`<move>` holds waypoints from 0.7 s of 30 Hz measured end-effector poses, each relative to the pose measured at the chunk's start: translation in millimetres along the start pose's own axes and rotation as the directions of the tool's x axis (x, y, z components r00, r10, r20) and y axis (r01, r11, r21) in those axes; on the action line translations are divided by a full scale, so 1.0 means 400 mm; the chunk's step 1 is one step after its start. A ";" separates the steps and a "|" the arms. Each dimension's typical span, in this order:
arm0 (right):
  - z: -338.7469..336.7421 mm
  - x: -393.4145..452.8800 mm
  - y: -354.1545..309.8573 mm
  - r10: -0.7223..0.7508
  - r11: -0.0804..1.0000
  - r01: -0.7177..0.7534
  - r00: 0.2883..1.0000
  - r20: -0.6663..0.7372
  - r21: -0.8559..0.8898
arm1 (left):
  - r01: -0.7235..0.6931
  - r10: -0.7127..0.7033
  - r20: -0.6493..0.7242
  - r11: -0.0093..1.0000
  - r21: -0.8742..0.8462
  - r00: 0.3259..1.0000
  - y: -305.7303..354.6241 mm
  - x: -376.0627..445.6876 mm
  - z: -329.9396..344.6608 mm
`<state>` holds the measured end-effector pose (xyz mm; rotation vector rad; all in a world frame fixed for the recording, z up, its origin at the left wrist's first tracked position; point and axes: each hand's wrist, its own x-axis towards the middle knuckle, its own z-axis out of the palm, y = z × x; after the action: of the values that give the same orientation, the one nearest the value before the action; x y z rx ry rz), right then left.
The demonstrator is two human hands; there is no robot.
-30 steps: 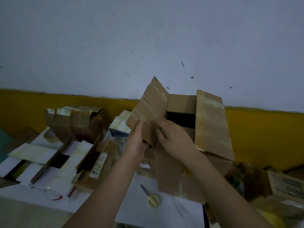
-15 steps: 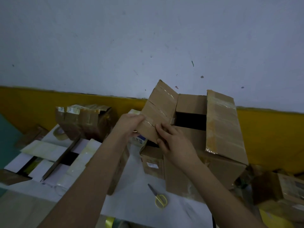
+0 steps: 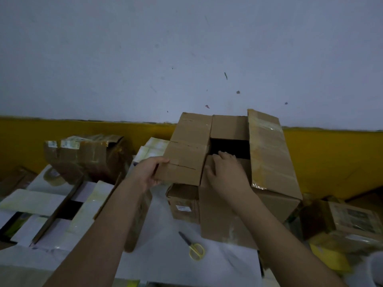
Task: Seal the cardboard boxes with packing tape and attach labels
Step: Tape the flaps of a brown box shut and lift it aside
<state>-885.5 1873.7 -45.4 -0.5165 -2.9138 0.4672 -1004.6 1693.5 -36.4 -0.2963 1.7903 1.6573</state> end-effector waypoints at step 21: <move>-0.037 0.048 -0.067 0.111 0.843 -0.178 0.981 0.158 0.508 | -0.443 0.336 0.367 0.856 0.264 0.867 0.122 -0.050 0.089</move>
<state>-909.0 1860.7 -21.0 -0.6373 -2.6841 1.3044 -1006.7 1729.8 15.6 0.4994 1.9315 1.5068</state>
